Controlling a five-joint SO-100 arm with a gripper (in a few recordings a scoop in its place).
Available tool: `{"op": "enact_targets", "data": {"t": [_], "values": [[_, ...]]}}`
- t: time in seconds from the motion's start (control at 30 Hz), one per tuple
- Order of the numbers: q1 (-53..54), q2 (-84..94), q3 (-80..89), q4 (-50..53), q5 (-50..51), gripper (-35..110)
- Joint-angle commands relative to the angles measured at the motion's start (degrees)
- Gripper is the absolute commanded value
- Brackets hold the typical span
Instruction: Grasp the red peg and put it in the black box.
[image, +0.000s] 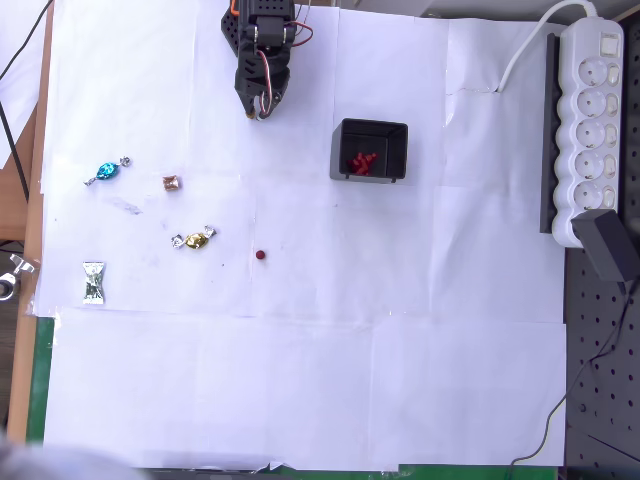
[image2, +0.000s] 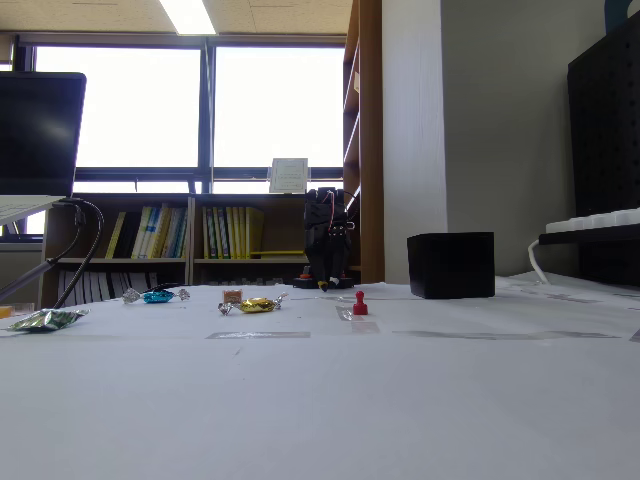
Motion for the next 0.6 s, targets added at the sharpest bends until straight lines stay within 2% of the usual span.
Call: {"op": "enact_targets", "data": {"t": [0.0, 0.57], "values": [[0.4, -5.2, -4.6, 4.6, 1.1, 3], [0.4, -5.2, -4.6, 3.3, 1.1, 3]]}}
